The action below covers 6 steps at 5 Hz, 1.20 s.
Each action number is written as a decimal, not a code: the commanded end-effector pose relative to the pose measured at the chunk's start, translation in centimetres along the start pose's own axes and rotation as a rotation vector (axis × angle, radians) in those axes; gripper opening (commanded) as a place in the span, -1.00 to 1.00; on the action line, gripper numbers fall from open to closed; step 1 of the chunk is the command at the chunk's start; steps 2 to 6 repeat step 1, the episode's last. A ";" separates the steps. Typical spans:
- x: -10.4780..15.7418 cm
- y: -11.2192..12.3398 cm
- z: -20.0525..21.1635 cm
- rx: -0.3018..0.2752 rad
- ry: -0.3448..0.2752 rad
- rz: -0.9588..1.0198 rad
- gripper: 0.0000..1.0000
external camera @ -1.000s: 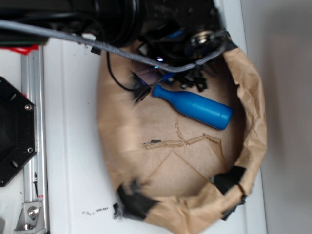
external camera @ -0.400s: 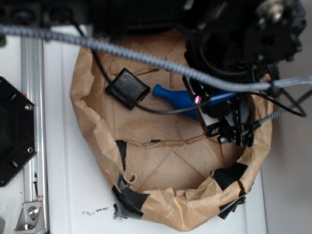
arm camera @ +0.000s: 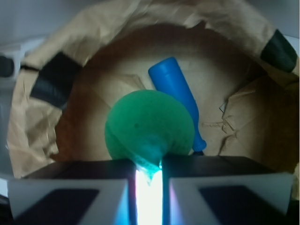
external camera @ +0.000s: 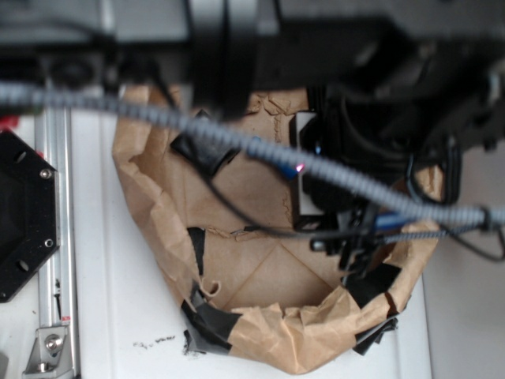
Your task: Grab the green ball.
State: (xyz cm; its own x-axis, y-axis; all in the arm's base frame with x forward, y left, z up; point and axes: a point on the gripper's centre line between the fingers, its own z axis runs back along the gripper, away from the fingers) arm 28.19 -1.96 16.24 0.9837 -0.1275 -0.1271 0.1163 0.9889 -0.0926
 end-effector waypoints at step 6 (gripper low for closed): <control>-1.0 1.7 2.9 0.063 -0.116 -0.037 -1.00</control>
